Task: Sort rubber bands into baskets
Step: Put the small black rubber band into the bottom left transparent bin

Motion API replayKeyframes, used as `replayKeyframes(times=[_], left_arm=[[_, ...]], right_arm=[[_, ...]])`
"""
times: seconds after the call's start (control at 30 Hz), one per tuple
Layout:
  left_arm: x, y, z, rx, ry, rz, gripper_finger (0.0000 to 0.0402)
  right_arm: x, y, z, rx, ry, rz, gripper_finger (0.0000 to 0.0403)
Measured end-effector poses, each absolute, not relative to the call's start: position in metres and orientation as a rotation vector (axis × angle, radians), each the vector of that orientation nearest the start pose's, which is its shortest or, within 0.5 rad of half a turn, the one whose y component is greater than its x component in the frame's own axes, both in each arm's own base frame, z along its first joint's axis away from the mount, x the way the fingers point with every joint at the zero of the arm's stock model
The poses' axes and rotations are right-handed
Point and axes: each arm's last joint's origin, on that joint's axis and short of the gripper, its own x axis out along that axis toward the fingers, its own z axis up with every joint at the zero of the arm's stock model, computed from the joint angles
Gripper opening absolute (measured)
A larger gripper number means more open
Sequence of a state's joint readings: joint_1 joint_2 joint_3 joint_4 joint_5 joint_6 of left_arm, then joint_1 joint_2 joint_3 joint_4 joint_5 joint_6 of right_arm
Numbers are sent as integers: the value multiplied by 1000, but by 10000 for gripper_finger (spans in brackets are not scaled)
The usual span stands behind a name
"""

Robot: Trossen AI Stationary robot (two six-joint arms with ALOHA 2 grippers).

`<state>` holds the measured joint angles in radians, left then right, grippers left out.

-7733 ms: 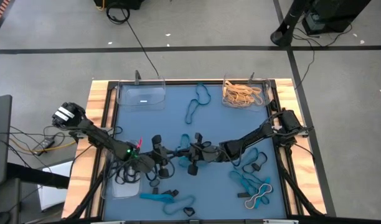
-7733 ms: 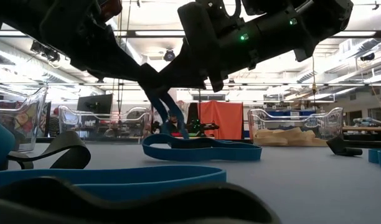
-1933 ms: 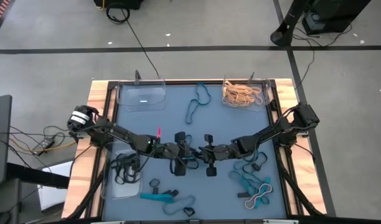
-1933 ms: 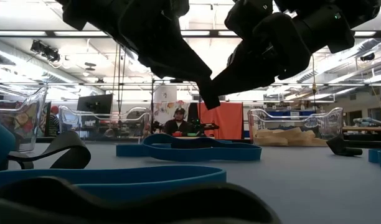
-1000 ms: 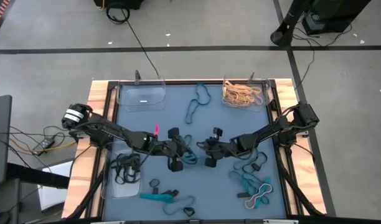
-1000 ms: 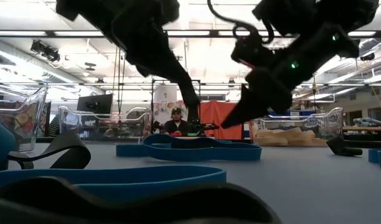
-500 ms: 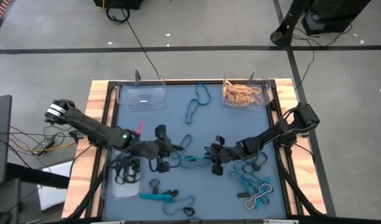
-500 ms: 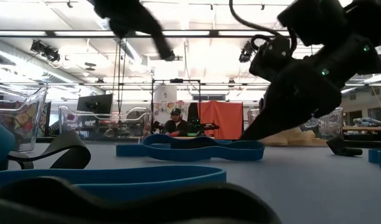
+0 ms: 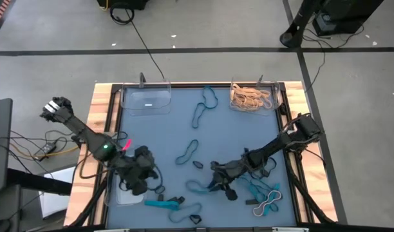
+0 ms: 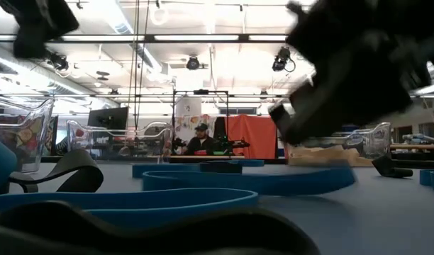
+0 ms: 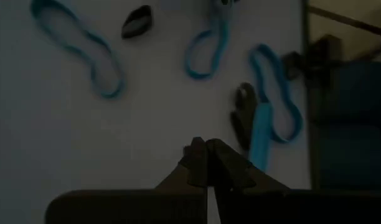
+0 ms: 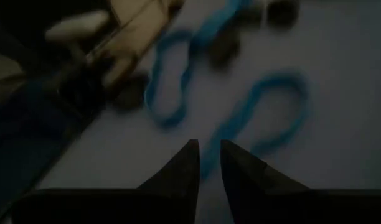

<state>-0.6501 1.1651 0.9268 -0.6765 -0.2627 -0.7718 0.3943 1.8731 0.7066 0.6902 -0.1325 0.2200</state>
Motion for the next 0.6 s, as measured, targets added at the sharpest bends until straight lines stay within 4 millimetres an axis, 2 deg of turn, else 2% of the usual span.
replayKeyframes(times=[0.17,0.33,0.47,0.6], left_arm=[[174,-135,271,-358,932,-2,10],[162,-132,261,-418,1087,114,11],[154,-134,257,-491,1209,151,27],[147,-135,255,-503,1277,161,41]], right_arm=[[315,124,123,94,442,243,78],[318,111,119,74,464,89,99],[315,106,111,68,547,39,150],[315,105,111,55,533,-22,223]])
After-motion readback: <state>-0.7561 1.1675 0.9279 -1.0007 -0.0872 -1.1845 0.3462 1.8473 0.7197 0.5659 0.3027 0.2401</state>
